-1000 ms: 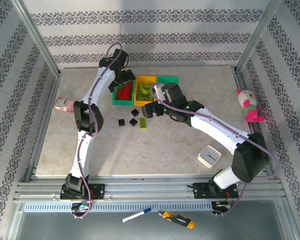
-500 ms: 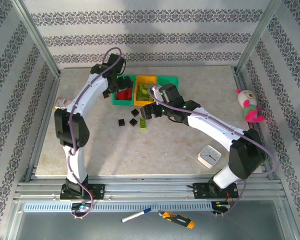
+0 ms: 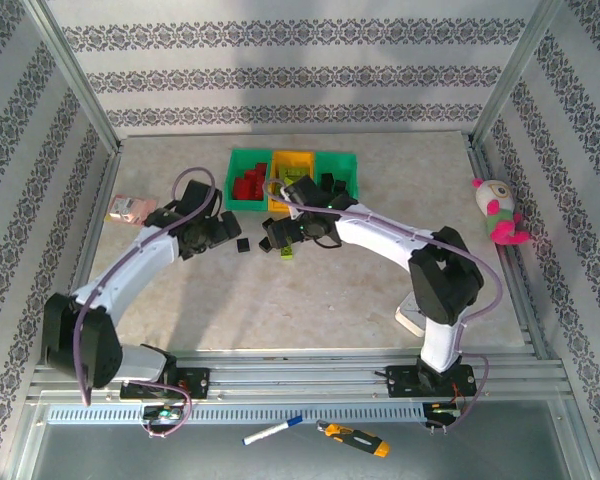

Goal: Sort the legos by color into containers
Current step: Pick up the lego from the center of the table, then place the lego in the container.

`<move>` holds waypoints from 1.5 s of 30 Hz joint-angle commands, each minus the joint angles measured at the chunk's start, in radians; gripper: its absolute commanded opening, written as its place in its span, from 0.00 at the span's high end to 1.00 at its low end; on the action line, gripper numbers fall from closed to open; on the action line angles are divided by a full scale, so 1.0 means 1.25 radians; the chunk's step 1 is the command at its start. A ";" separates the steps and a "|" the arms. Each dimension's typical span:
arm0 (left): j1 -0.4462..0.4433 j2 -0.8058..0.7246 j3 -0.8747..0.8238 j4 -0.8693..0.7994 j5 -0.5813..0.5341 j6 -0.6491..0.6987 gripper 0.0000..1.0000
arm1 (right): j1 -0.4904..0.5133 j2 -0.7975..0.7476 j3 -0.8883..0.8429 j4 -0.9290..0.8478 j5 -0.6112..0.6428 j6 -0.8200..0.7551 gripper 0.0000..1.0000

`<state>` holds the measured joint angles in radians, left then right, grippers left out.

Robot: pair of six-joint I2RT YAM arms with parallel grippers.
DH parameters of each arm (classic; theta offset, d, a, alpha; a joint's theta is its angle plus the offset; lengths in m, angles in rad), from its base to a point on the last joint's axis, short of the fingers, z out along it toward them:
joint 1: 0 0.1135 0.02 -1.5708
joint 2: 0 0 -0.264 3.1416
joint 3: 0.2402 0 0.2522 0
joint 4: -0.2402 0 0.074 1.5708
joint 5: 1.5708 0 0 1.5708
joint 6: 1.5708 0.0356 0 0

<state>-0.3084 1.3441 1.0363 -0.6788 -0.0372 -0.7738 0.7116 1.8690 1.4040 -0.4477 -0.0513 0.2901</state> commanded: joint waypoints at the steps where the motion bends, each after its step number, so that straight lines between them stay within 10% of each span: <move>1: -0.014 -0.067 -0.058 0.040 -0.026 -0.062 0.01 | 0.014 0.048 0.045 -0.040 0.034 -0.005 0.12; 18: -0.056 -0.139 -0.120 0.012 -0.044 -0.086 0.01 | 0.031 0.199 0.107 -0.063 0.057 0.045 0.38; 26: -0.069 -0.140 -0.130 0.034 -0.050 -0.065 0.01 | 0.030 0.192 0.105 -0.078 0.076 0.055 0.67; 45: -0.076 -0.170 -0.233 0.426 0.161 0.445 0.01 | -0.004 0.002 0.131 -0.028 0.148 0.077 0.76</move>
<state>-0.3920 1.1210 0.7506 -0.2672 0.0837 -0.3653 0.7238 1.8599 1.5139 -0.5060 0.0856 0.3725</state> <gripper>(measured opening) 0.993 0.277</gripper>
